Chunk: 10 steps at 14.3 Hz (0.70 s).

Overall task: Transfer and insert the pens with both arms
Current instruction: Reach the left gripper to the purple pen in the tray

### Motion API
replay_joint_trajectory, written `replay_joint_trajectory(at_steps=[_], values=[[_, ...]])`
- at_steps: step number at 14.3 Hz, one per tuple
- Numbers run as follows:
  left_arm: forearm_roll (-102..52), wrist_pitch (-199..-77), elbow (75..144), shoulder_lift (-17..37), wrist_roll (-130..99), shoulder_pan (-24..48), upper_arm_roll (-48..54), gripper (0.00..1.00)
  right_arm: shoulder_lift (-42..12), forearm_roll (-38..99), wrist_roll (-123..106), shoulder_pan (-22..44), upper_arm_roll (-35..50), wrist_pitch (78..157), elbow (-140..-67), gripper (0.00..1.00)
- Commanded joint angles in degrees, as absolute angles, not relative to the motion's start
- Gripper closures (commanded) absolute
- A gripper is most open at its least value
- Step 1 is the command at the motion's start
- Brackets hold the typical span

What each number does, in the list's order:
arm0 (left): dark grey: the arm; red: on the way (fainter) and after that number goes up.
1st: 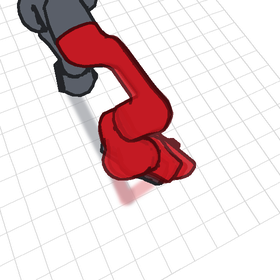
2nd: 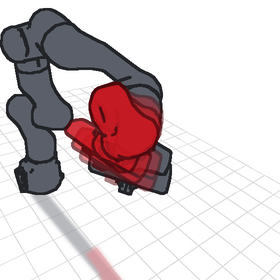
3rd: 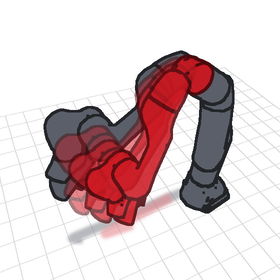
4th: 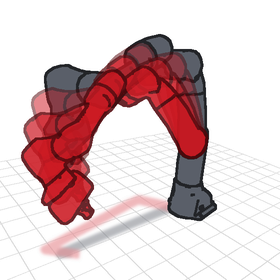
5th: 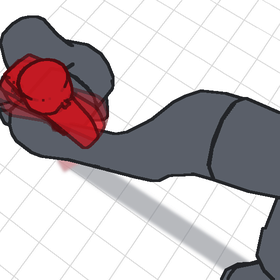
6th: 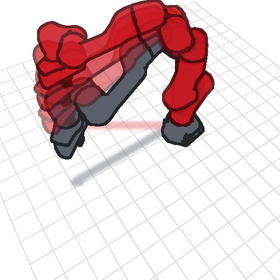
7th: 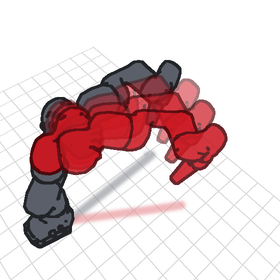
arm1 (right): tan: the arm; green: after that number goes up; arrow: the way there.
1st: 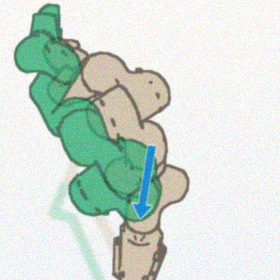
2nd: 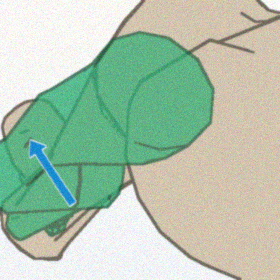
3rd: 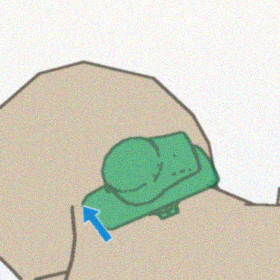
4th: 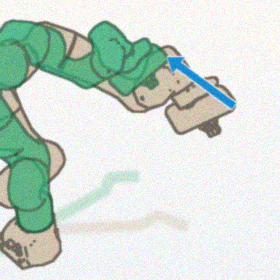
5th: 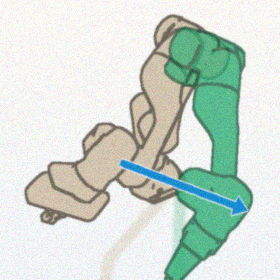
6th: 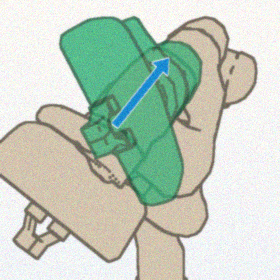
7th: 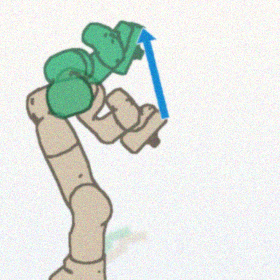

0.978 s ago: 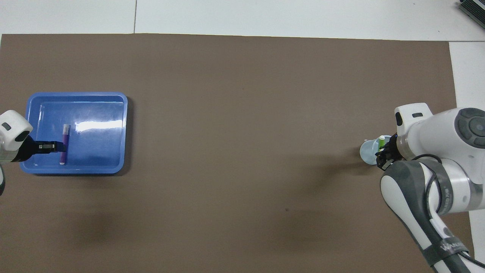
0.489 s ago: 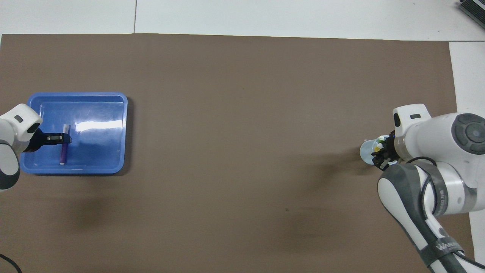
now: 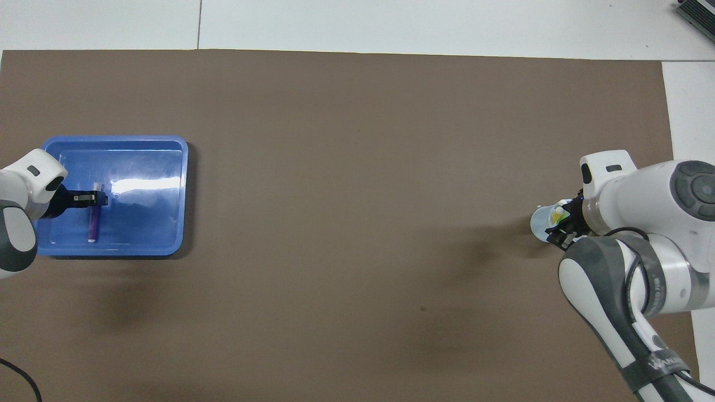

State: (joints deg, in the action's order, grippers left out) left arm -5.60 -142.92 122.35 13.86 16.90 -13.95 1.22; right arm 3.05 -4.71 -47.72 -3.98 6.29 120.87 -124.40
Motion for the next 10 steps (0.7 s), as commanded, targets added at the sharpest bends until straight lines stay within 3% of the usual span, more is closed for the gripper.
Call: replay_joint_trajectory(at_steps=[1, 3, 5, 6, 9, 10], values=[[-4.48, -144.49, 121.38, 15.82, 17.4, -14.5, 1.58, 0.5, 3.51, -3.25, -46.93, -3.43, 6.94, 114.19, -119.81, 0.42], [-4.48, -144.75, 121.46, 16.0, 17.49, -14.5, 1.58, 0.59, 3.87, -3.25, -46.85, -2.99, 6.94, 109.62, -116.73, 0.42], [-4.4, -144.84, 121.73, 16.17, 17.4, -14.06, 1.58, 0.93, 3.87, -3.25, -46.85, -2.81, 7.29, 104.7, -112.96, 0.42], [-4.39, -144.76, 121.9, 16.17, 17.4, -13.98, 1.58, 1.0, 3.78, -3.08, -46.93, -2.9, 8.17, 102.94, -111.63, 0.42], [-4.48, -143.7, 121.82, 16.08, 17.31, -13.8, 1.58, 1.0, 4.04, 2.88, -46.41, -2.9, 10.45, 99.41, -109.52, 0.39], [-4.48, -142.31, 121.29, 16.08, 17.31, -13.8, 1.58, 1.0, 4.04, 4.9, -44.84, -2.9, 10.89, 99.49, -109.6, 0.32]])
